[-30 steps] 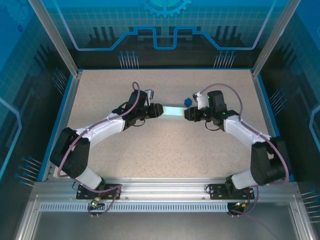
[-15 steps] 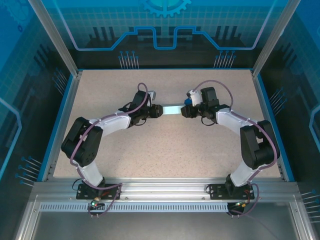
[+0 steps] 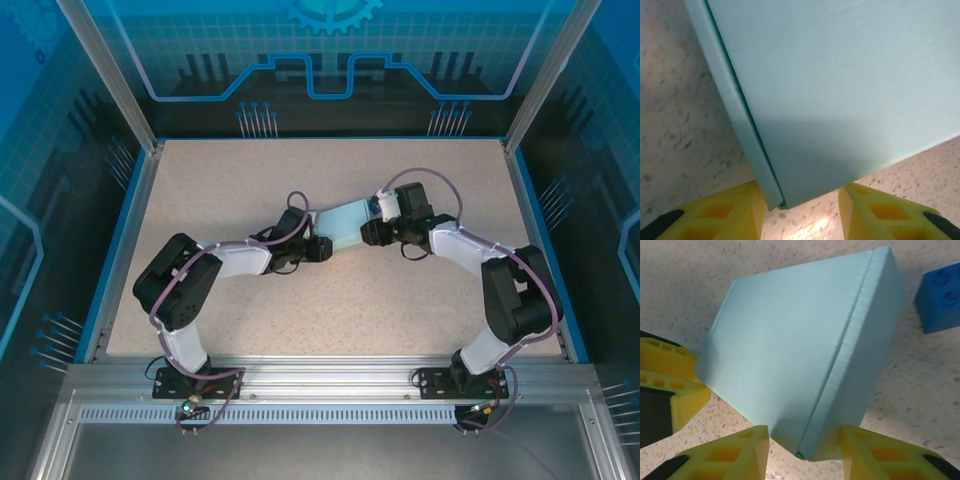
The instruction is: Fold the paper box
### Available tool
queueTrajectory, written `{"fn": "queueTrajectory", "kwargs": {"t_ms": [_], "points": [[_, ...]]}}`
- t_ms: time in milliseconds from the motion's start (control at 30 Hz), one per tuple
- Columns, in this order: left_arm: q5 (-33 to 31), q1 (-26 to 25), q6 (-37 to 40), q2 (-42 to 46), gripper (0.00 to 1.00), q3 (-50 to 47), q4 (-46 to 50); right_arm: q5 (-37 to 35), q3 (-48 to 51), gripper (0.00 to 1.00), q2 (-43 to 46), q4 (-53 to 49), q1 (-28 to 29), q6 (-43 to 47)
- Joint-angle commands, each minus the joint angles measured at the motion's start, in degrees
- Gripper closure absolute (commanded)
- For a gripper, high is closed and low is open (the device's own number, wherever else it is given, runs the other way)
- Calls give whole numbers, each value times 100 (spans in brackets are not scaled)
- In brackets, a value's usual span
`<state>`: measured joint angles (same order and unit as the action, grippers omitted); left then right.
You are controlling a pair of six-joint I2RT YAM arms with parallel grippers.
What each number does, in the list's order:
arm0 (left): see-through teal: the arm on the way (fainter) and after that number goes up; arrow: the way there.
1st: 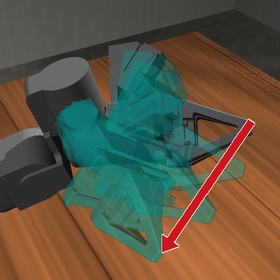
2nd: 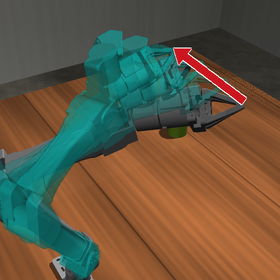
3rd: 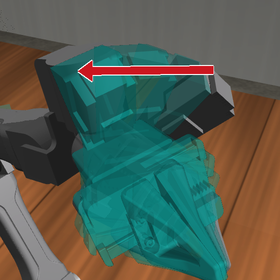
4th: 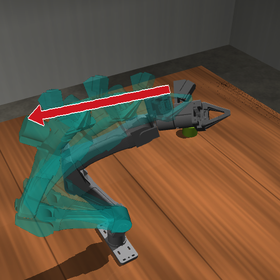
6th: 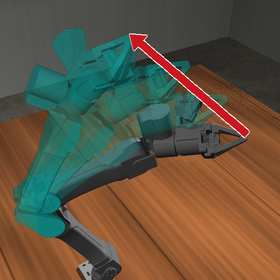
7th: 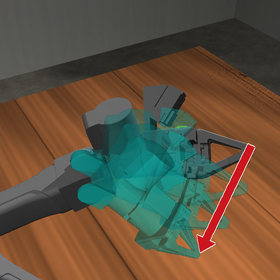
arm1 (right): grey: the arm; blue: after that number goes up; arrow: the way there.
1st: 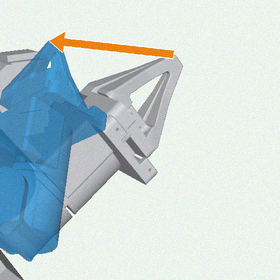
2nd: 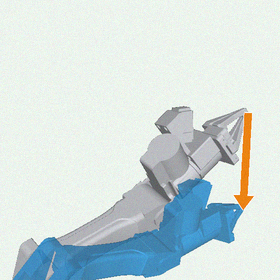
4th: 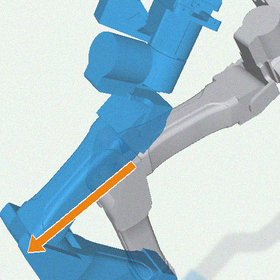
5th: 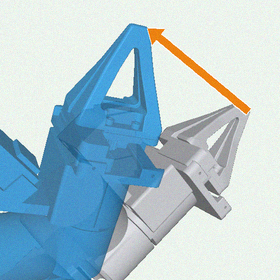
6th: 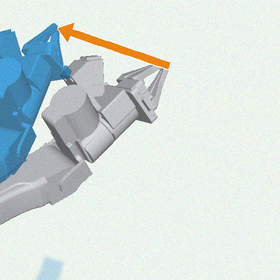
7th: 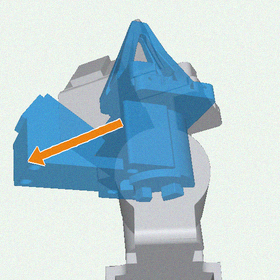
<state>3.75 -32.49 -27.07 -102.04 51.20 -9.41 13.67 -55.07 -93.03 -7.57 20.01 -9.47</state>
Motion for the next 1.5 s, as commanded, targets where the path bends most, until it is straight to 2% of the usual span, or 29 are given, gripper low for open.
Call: {"fn": "queueTrajectory", "kwargs": {"t_ms": [0,267,433,633,733,833,900,1033,1100,1133,1300,1400,1467], "points": [[-78,-117,-148,637,56,-373,-393,404,26,58,-254,-127,379,-278],[-1009,113,-220,1940,54,-1388,461,277,-430,57,-935,-50,1116,-586],[-1543,238,-78,2558,46,-1678,1099,-49,-698,54,-1030,-364,1216,-536],[-1744,535,217,3065,33,-1591,1567,-430,-794,50,-295,-897,1118,-278],[-1966,697,374,3293,29,-1403,1840,-950,-684,50,324,-1183,1108,-73],[-2239,809,446,3769,26,-1358,1864,-1854,-372,48,1131,-1151,1119,180],[-2395,901,568,4205,22,-1444,1705,-2522,-109,42,1625,-979,1126,364],[-2906,1120,1152,5038,2,-1659,1231,-3819,584,21,2504,-348,1040,598],[-3018,1292,1507,5293,1,-1747,967,-4275,1043,4,2872,81,866,616],[-3084,1418,1639,5349,1,-1791,822,-4384,1225,0,3010,232,727,585],[-3100,2193,1882,5080,1,-2131,40,-4458,1976,0,3122,839,-180,257],[-2791,2576,2239,4396,1,-2633,-1183,-4359,2593,0,2928,1834,-491,526],[-2452,2773,2351,3765,1,-2811,-1792,-4043,2974,0,2706,2623,-700,659]]}}
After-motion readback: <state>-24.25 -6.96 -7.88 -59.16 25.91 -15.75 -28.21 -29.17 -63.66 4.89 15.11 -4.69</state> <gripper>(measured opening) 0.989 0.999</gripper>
